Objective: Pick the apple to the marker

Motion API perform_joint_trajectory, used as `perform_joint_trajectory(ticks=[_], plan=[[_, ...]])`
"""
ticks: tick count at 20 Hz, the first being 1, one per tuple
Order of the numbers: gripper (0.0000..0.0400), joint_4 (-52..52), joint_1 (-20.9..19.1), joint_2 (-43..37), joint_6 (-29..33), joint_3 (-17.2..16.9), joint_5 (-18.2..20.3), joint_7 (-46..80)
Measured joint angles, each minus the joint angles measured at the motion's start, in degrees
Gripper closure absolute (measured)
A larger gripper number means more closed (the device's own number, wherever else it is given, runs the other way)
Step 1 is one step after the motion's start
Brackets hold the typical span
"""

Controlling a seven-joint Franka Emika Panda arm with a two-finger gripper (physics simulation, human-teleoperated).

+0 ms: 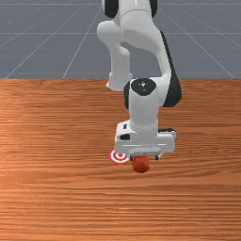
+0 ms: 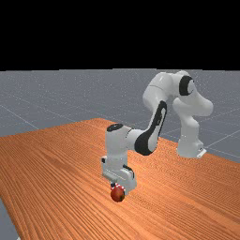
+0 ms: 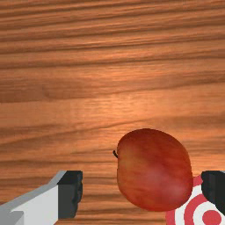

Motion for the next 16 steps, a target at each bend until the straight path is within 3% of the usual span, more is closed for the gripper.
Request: perform_joint_trajectory(ticks=[5, 6, 10, 16], plan=[[0.0, 1.9, -0.7, 2.9, -0.1, -0.9, -0.4, 0.3], [0.0122, 2.0, -0.6, 3.0, -0.1, -1.0, -0.3, 0.6], [0.0125, -0.7, 0.0, 0.5, -0.8, -1.9, -0.9, 1.5], [0.0125, -12.9, -0.7, -6.1, 0.0, -4.1, -1.9, 1.2]])
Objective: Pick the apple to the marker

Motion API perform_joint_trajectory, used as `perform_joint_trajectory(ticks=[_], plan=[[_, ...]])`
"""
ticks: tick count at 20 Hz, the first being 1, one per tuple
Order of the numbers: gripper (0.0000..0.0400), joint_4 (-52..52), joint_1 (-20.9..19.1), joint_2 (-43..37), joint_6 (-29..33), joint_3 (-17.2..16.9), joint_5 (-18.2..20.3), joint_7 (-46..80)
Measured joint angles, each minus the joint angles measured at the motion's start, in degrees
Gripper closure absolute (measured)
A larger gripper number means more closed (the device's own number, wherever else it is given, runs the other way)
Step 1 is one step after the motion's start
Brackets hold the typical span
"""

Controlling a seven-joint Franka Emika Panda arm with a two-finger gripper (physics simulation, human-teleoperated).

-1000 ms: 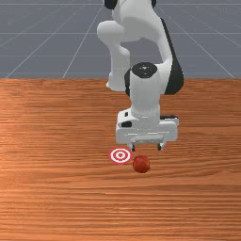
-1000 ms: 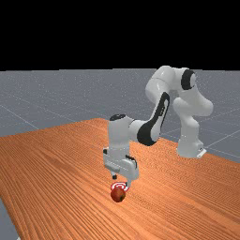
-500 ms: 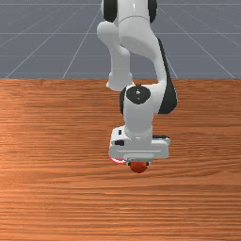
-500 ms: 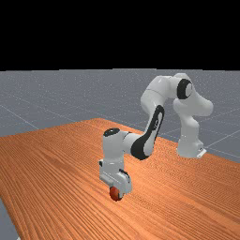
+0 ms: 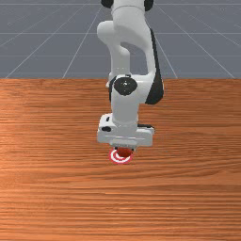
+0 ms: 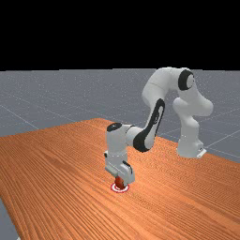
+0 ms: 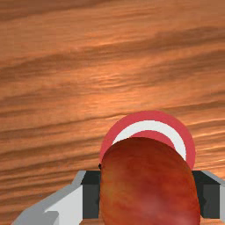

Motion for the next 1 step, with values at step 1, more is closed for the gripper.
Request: perform_joint_trajectory(ticks=[1], plan=[[0.0125, -0.3, -0.3, 0.1, 0.2, -0.5, -0.2, 0.1]])
